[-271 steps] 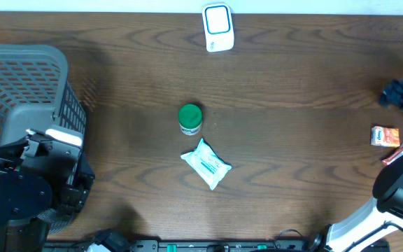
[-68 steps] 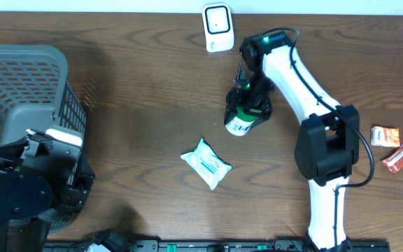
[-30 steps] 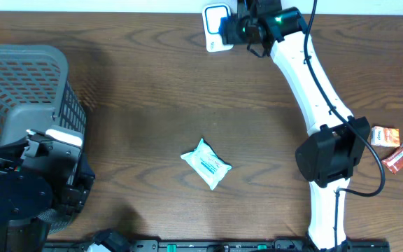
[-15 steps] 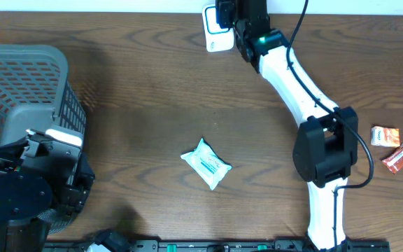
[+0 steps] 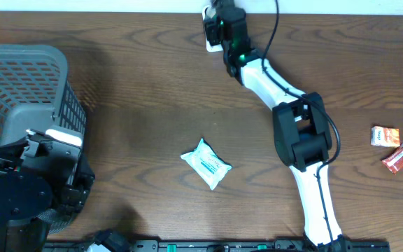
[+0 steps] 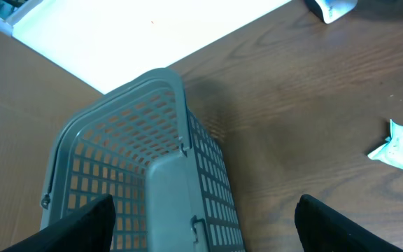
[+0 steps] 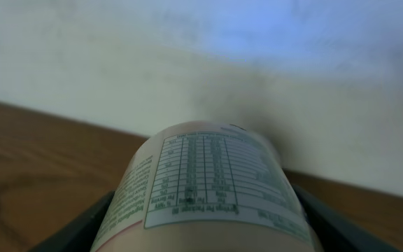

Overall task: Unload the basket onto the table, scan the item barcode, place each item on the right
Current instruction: 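Swing the right arm right and set the jar at the table's right edge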

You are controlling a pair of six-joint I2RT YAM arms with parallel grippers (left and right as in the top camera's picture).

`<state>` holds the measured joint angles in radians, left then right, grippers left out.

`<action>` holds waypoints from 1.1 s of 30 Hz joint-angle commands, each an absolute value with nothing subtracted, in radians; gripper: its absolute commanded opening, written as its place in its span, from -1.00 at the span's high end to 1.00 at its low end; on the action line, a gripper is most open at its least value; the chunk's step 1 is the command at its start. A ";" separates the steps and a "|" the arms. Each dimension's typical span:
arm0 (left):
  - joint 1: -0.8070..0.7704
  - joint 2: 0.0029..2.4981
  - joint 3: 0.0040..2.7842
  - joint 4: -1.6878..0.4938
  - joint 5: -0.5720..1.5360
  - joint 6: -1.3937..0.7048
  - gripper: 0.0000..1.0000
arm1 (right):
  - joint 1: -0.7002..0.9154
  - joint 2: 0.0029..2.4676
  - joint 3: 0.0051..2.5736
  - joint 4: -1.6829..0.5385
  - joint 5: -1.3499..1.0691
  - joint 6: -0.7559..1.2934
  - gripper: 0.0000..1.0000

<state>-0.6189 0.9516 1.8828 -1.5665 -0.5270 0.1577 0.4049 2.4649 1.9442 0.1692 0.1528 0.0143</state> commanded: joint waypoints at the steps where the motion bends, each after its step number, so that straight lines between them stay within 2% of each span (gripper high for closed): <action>1: -0.619 0.945 1.882 -1.567 -0.536 0.160 -0.64 | 0.416 2.449 1.961 0.206 0.160 -0.006 0.01; 10: -0.619 0.945 1.882 -1.567 -0.535 0.160 -0.65 | 0.413 2.442 1.964 0.212 0.239 -0.025 0.02; 15: -0.619 0.945 1.882 -1.567 -0.535 0.160 -0.65 | 0.411 2.368 1.964 0.104 0.269 -0.067 0.02; 21: -0.619 0.945 1.882 -1.566 -0.535 0.160 -0.64 | 0.385 2.173 1.964 -0.221 0.273 -0.087 0.00; 27: -0.619 0.945 1.882 -1.567 -0.535 0.160 -0.65 | 0.294 2.011 1.964 -0.623 0.273 -0.086 0.12; 33: -0.619 0.945 1.882 -1.566 -0.535 0.160 -0.64 | 0.104 1.977 1.963 -0.933 0.271 0.135 0.14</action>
